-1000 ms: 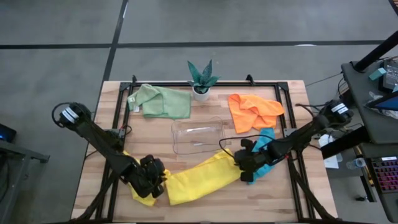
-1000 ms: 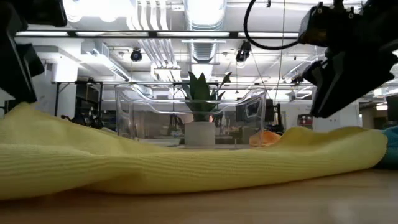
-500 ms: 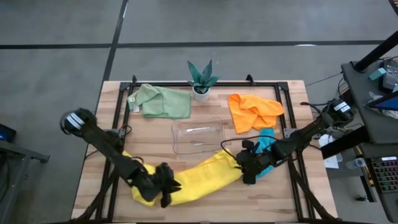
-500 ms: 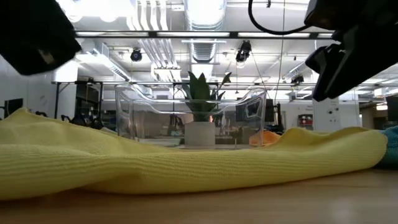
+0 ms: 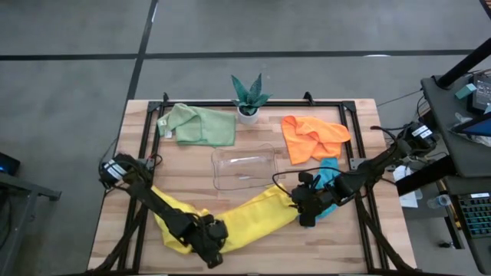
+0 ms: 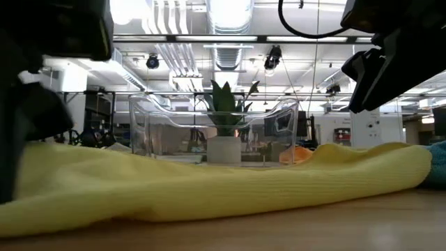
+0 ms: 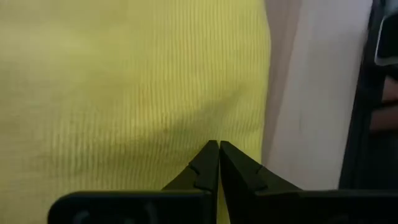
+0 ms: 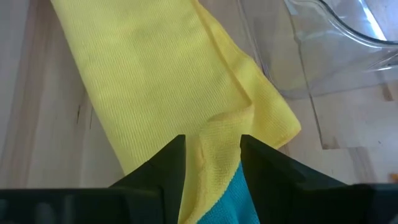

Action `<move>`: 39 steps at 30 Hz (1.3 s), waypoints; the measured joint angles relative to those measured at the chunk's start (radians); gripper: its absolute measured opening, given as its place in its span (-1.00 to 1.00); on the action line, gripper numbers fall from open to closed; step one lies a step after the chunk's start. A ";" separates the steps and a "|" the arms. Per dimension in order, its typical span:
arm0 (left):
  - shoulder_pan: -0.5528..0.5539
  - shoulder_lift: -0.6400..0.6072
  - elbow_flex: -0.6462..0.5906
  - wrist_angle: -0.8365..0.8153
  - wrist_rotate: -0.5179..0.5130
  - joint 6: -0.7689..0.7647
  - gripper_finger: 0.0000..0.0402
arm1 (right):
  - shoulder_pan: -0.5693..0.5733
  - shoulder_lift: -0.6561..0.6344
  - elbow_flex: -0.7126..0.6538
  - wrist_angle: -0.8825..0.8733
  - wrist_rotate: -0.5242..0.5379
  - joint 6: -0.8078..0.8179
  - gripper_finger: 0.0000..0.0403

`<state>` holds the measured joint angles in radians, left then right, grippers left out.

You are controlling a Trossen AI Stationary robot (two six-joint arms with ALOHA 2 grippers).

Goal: Fold microfiber towels
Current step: Fold the right yellow microfiber towel

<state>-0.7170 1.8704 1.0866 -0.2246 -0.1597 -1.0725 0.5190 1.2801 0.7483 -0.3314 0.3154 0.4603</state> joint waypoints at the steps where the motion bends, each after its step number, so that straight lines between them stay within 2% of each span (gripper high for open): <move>1: 0.000 0.003 0.000 0.002 0.014 -0.003 -1.00 | 0.000 0.000 0.000 -0.001 0.000 0.000 -0.28; 9: 0.000 0.006 0.000 0.027 0.058 -0.019 -1.00 | 0.000 0.000 -0.003 -0.001 0.001 -0.007 -0.31; 13: 0.002 0.006 -0.001 0.076 0.065 0.018 -1.00 | 0.000 0.000 -0.003 0.000 0.002 -0.007 -0.32; 16: 0.002 -0.018 -0.001 0.051 0.065 0.040 -1.00 | 0.000 0.000 -0.008 0.009 0.015 -0.007 -0.32; 23: 0.004 -0.106 -0.001 -0.087 0.054 0.039 -1.00 | 0.000 0.001 -0.021 0.022 0.027 -0.008 -0.33; 25: 0.004 -0.156 -0.002 -0.179 0.074 0.036 -1.00 | 0.000 0.001 -0.022 0.023 0.027 -0.008 -0.33; 29: 0.004 -0.254 -0.004 -0.463 0.069 0.031 -1.00 | 0.000 0.001 -0.022 0.023 0.028 -0.013 -0.34; 32: 0.005 -0.306 -0.031 -0.616 0.020 0.029 -1.00 | 0.000 0.001 -0.023 0.023 0.028 -0.014 -0.34; 36: 0.016 -0.332 -0.115 -0.611 0.001 -0.017 -1.00 | 0.000 0.001 -0.023 0.024 0.028 -0.015 -0.34; 39: 0.018 -0.328 -0.179 -0.530 0.027 -0.028 -1.00 | 0.000 0.001 -0.023 0.026 0.030 -0.013 -0.36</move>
<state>-0.6994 1.5421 0.9075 -0.7542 -0.1325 -1.1007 0.5188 1.2808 0.7254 -0.3054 0.3451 0.4471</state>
